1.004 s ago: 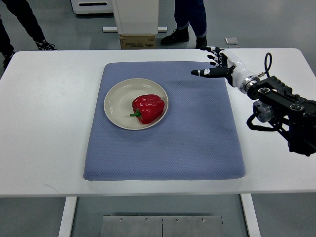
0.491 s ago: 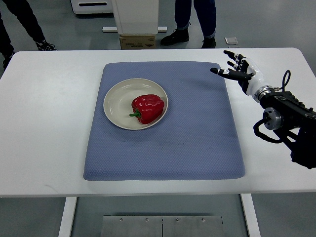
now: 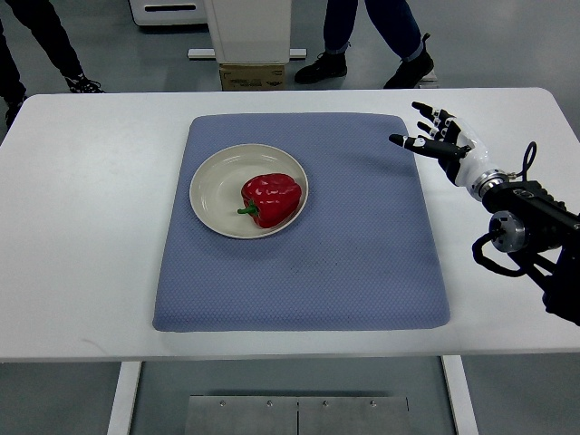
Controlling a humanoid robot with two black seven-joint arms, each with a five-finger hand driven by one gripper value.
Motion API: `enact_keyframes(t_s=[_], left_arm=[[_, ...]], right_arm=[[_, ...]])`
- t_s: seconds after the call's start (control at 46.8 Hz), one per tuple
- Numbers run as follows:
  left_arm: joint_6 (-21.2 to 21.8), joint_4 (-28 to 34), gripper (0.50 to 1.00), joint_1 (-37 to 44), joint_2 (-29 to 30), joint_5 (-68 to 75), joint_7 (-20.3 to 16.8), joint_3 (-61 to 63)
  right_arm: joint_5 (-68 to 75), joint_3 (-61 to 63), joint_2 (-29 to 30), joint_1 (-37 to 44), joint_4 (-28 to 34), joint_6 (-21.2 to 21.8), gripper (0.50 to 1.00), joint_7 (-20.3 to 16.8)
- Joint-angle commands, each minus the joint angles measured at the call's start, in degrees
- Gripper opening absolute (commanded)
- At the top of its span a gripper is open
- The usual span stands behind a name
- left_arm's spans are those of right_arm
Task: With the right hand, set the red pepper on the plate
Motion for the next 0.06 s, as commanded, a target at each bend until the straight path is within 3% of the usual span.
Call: enact_keyframes(t_s=[0.0, 0.043], left_arm=[[0.00, 0.03, 1.000, 0.00, 0.00, 0.00, -0.01, 0.00], [0.00, -0.06, 1.000, 0.00, 0.00, 0.00, 0.08, 0.00]], right_arm=[[-0.01, -0.04, -0.31, -0.02, -0.09, 0.06, 1.000, 0.07], [-0.01, -0.04, -0.48, -0.02, -0.09, 0.06, 1.000, 0.16]])
